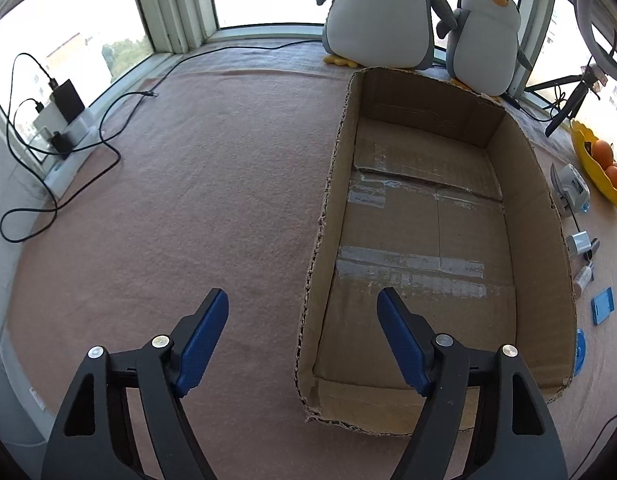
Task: Organize rigid objects
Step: 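Move the right tool toward the blue phone stand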
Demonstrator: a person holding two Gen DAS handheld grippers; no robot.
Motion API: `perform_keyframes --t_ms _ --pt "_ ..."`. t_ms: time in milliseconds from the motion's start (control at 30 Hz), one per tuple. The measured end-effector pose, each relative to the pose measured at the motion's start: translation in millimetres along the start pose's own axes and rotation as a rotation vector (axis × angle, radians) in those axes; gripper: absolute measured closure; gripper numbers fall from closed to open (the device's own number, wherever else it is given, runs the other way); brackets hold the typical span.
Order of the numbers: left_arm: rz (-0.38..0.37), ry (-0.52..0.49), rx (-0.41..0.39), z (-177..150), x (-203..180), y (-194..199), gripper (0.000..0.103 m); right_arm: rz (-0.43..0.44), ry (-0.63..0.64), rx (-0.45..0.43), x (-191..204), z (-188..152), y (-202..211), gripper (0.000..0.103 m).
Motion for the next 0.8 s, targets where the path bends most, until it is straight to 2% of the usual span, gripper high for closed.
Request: perform_keyframes --t_ms 100,167,267,433,633,800 --pt "-0.005 -0.001 0.003 -1 0 -4 0.030 -0.002 0.009 0.007 -1 -3 -5 0.001" --pt "-0.006 -0.004 0.009 -2 0 -7 0.039 0.001 0.030 0.011 2 -7 -8 0.001" --pt "-0.012 -0.004 0.017 -5 -2 -11 0.043 0.038 0.058 0.032 12 -15 -16 0.001" --pt "-0.017 -0.014 0.023 -8 -5 -14 0.044 0.097 0.073 0.060 22 -23 -33 0.001" --pt "-0.028 -0.009 0.030 -11 -3 -18 0.048 0.143 0.046 0.087 15 -19 -56 0.001" --pt "-0.029 -0.010 0.029 -10 -5 -18 0.048 0.167 0.092 0.115 20 -17 -72 0.001"
Point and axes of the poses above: each gripper's, at about its wrist camera, not at the fingertips, and y roughly against the way its jaws point, x to its left, z to its top, the point moved 7 cm from there along -y, roughly the way its jaws point, and after that the axes turned 11 degrees about -x, right-handed, at the moved point
